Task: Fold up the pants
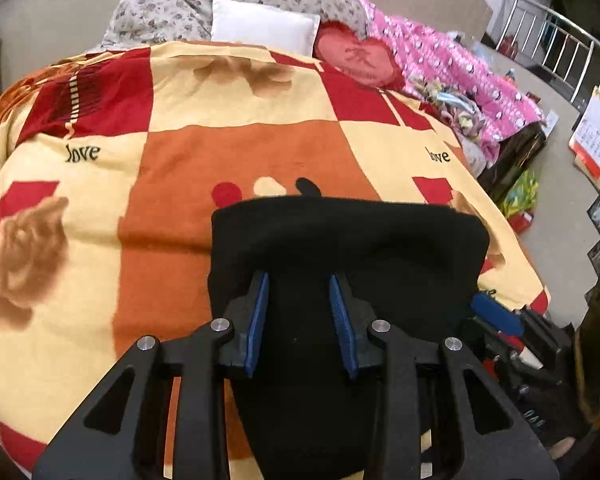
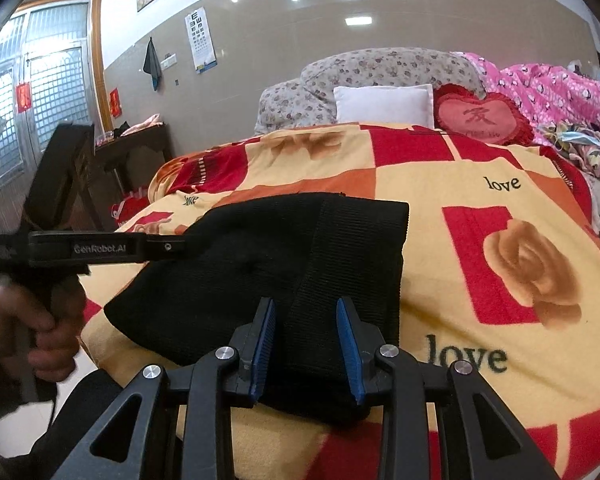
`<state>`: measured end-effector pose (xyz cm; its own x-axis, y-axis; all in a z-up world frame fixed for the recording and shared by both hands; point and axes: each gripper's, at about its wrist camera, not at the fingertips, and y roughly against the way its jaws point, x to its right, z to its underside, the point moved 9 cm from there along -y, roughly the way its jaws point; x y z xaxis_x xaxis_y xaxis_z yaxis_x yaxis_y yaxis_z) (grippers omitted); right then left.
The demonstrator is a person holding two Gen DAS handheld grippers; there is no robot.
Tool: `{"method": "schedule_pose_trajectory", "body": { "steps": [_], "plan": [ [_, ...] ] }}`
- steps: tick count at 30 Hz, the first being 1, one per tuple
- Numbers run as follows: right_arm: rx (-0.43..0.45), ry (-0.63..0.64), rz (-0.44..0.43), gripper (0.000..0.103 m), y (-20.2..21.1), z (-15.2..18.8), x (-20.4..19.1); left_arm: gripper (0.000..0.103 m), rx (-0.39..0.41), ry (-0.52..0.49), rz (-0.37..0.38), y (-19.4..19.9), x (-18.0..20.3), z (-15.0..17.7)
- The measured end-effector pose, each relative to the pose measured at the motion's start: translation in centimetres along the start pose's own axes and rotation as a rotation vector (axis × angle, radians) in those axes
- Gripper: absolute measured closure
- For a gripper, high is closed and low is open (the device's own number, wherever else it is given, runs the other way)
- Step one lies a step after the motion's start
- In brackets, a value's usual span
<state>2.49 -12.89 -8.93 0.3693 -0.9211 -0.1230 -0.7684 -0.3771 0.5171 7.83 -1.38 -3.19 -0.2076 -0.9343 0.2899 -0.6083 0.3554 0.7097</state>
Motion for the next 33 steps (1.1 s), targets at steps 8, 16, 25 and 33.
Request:
{"method": "schedule_pose_trajectory", "body": {
  "steps": [8, 16, 25, 33],
  "plan": [
    [0.004, -0.001, 0.002, 0.072, 0.0, 0.0, 0.0, 0.071, -0.031, 0.087, -0.010, -3.6, -2.0, -2.4],
    [0.169, -0.019, 0.104, 0.072, 2.7, -4.9, 0.4, 0.071, 0.018, 0.063, -0.041, -3.3, -1.6, -2.2],
    [-0.133, 0.006, 0.107, 0.071, -8.4, -6.1, -0.8, 0.070, 0.078, 0.040, -0.086, -3.0, -1.3, -2.1],
    [-0.086, -0.194, 0.014, 0.075, -6.0, -3.6, 5.2, 0.070, 0.100, 0.031, -0.100, -3.2, -1.1, -2.2]
  ]
}}
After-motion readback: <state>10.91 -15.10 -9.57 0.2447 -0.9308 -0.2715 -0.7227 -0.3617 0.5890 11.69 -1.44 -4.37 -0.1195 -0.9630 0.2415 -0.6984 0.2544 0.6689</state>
